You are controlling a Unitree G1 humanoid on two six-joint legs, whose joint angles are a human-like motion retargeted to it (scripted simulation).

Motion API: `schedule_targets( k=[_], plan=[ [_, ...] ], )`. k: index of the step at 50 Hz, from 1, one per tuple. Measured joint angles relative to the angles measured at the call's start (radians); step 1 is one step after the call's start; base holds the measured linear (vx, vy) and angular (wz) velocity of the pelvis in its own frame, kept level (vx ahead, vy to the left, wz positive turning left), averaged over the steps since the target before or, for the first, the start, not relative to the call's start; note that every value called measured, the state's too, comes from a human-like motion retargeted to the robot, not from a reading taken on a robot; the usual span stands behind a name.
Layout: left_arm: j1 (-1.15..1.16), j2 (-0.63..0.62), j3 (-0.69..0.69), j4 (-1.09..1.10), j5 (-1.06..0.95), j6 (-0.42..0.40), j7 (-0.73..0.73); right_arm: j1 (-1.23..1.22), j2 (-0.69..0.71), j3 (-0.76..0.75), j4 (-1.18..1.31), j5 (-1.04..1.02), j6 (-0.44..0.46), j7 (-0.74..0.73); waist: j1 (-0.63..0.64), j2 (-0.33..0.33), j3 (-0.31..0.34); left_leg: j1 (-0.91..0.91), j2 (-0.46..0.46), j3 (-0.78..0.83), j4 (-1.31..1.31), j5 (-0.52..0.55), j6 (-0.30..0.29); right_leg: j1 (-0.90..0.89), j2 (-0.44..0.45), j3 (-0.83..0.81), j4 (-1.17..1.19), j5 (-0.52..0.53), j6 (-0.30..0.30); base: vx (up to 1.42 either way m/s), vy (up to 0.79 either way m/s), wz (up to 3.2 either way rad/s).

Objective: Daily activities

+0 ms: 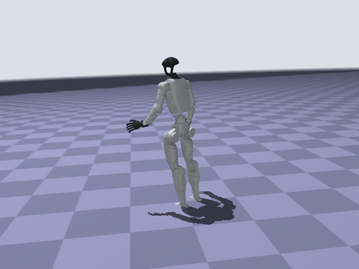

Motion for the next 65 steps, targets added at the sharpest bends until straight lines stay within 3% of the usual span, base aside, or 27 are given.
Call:
schedule_targets(
  k=[35, 65],
  plan=[
    [0.064, 0.093, -0.071, -0.061, 0.221, 0.035, -0.055, -0.054, -0.006, -0.003, -0.038, -0.033, -0.004, 0.02, -0.051, -0.014, -0.008, -0.013, 0.008, 0.057, 0.0, -0.002, -0.003, -0.031, 0.009, 0.055, -0.007, 0.025, 0.022, 0.0, 0.0, 0.0],
    [0.185, 0.243, -0.159, -0.446, 0.484, 0.059, -0.164, -0.099, 0.041, -0.029, -0.009, -0.004, 0.04, 0.175, -0.048, -0.065, -0.029, -0.013, 0.009, 0.112, 0.002, -0.013, 0.017, -0.074, 0.011, 0.118, 0.031, 0.006, 0.042, 0.0, 0.0, 0.0]
  ],
)
